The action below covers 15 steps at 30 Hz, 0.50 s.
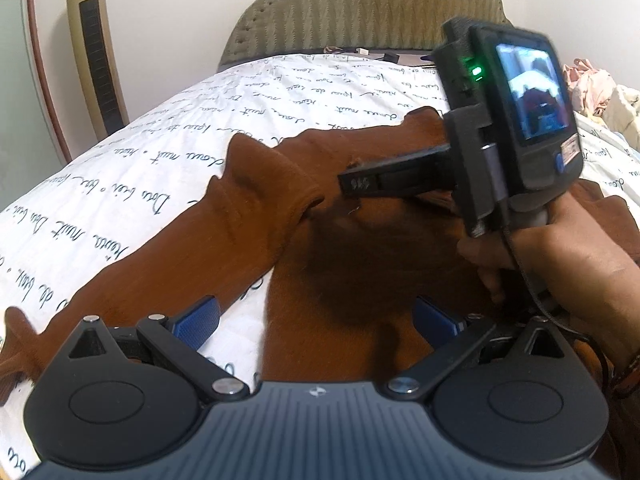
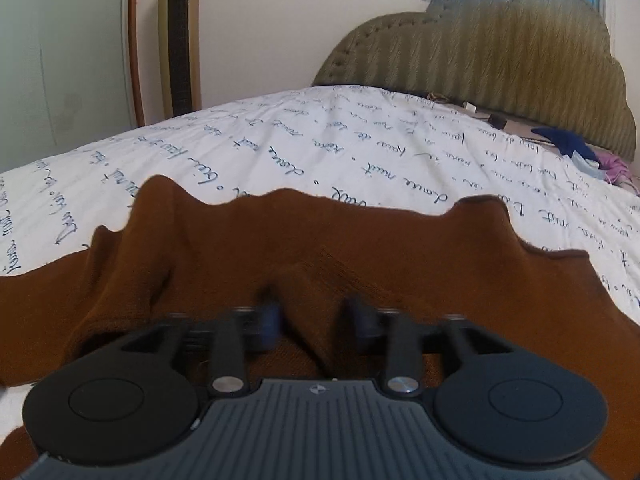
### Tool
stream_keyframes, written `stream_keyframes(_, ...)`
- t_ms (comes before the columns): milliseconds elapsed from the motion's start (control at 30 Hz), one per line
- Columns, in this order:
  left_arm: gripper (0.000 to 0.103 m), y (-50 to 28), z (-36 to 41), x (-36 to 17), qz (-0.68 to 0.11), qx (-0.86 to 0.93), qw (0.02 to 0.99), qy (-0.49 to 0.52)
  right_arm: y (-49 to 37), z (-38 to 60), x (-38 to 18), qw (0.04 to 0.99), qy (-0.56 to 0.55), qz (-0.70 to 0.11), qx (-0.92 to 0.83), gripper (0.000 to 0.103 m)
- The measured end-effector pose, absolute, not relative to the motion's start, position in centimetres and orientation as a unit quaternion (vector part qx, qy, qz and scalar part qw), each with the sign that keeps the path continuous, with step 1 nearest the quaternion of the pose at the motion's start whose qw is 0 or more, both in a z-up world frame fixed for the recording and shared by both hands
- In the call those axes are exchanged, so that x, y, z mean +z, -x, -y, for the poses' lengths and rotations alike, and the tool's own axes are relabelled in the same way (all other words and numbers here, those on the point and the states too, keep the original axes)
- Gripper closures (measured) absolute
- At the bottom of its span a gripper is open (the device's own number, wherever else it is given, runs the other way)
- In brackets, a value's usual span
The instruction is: Fold small clothes
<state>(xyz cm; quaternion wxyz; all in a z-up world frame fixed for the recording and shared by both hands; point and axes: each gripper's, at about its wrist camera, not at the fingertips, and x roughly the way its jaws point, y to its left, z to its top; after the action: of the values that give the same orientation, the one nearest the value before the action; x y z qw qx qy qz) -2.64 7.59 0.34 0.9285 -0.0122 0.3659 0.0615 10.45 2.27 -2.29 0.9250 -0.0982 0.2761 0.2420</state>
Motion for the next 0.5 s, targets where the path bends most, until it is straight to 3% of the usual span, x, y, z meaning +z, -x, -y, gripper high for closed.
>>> stream_keyframes(100,0.0,3.6,-8.0,0.5,-0.362,0.07,0.93,0.011,-9.5,-2.0,-1.6,0.928,0.094,-0.261,0.251,0.05)
stream_keyframes(200,0.0,5.0,-8.8,0.7,-0.356,0.092,0.93,0.012,-9.7,-2.4,-2.7,0.912,0.121,-0.295,0.257,0.041)
stream_keyframes(500,0.0,11.5,-17.9,1.4,-0.32,0.232,0.912,0.115,-5.4,-1.8,0.7,0.929,0.1,-0.216,0.284,0.039)
